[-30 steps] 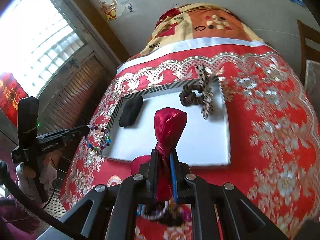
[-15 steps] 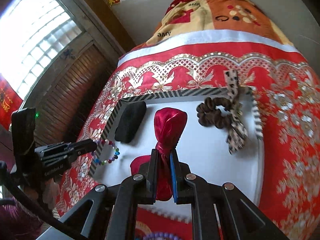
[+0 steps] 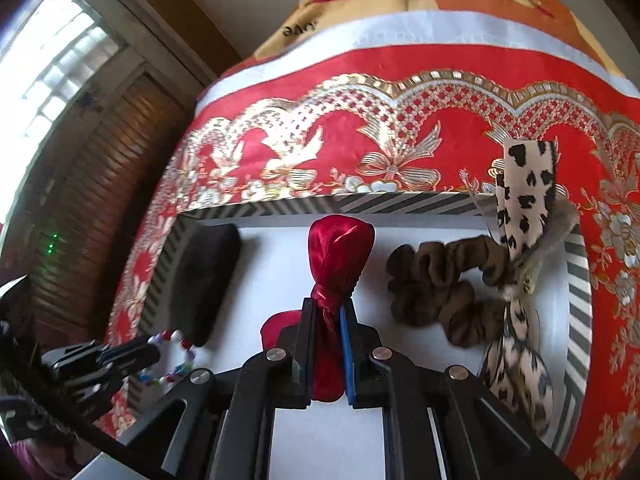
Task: Organize jewelry
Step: 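Carry the multicolor bead bracelet with the left tool while the right tool carries the red bow into the tray, then release both items in the tray and return both tools to the pile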
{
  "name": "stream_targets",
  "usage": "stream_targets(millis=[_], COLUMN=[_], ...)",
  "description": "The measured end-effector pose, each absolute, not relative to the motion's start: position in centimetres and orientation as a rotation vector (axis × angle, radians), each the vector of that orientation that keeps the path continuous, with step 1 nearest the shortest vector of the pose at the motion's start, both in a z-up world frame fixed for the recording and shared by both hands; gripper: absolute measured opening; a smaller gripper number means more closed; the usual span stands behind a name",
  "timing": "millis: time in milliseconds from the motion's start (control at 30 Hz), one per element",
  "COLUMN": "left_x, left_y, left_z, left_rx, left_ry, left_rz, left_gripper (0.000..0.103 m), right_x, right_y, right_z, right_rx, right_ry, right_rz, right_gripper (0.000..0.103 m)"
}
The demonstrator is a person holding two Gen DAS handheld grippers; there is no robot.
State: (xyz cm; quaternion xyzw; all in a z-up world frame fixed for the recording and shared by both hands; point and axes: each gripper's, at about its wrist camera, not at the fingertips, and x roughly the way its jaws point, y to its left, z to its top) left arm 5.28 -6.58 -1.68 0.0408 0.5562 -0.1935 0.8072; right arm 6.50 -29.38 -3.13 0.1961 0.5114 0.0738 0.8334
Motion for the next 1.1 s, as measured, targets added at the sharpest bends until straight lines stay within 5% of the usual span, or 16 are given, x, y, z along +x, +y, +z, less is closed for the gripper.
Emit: stream_targets(millis=[133,200,267,1100], left_x=[5.4,5.4,5.4,-0.5], left_y=[-6.2,-6.2,-6.2,-6.2], left_z=[-2.0,-1.9,-1.7,3.0], left_rx=[0.062,0.039,0.014,0.172], left_ry=[1.191,1.196,1.189,1.039], left_rz=[-0.406,-0.433,-0.457,-0.289], left_gripper=[0.010,0.020,0.046,0.047], right_x=[7.3,7.4,7.1,-5.5], right_y=[-29.8,-29.9,-30.0,-27.5], right_z=[-4.1,-4.0,-3.6,4.1], right_rx=[0.403,0.383,0.384,0.318], right_ry=[1.090,1.084,1.073,0.964], right_rz=[0.141,0.123,0.127,0.060], right_gripper=[0.018,0.036,0.042,0.052])
